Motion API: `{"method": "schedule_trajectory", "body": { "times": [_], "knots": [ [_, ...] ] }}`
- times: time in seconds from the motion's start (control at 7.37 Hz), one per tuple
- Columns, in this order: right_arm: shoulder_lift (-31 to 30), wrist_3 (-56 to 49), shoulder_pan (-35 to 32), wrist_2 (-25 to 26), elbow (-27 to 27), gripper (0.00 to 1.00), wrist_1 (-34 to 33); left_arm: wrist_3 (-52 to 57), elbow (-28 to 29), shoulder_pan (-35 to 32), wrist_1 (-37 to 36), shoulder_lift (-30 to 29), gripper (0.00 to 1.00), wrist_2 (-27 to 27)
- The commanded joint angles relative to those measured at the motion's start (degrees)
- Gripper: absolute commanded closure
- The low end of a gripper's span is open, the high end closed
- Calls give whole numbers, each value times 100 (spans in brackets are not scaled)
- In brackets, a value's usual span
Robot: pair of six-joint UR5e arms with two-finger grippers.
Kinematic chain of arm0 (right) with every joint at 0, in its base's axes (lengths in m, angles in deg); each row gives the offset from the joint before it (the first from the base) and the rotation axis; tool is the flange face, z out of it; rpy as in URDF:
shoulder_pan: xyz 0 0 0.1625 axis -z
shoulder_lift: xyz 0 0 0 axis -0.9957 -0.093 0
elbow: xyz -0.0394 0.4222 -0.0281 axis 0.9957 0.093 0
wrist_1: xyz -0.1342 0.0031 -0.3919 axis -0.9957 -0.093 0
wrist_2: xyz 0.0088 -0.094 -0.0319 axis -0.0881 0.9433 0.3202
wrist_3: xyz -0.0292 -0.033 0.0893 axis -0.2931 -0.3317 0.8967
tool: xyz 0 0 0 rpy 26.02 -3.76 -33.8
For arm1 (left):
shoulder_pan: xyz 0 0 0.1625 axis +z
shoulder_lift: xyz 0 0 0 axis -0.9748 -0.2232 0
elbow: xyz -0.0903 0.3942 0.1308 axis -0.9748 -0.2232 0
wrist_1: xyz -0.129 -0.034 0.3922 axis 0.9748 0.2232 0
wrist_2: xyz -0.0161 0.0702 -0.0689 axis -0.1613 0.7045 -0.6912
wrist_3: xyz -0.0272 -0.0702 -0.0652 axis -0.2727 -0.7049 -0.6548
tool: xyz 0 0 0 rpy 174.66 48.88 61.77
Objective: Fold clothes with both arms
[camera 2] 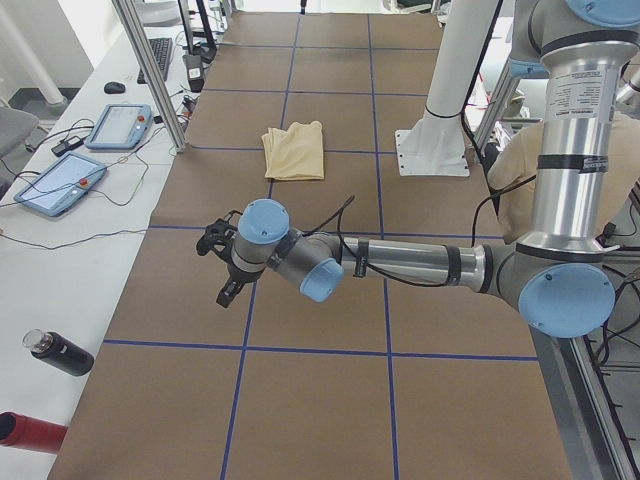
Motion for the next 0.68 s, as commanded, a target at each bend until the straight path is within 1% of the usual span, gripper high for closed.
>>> {"method": "schedule_trajectory", "body": {
  "times": [0.0,0.14,0.27,0.41,0.54],
  "knots": [
    [9,-50,264,-4,-128,0,-137,622,-93,-192,-530,83,1,-10],
    [26,-163,275,57,-338,0,-748,741,-119,-218,-592,180,1,-2],
    [35,-625,223,101,-375,0,-954,733,-145,-219,-584,303,1,-2],
    [18,-717,318,119,-532,0,-1182,629,-145,-219,-584,461,1,16],
    [0,-874,319,197,-551,0,-1185,202,-197,-210,-444,540,1,25]
  ]
}}
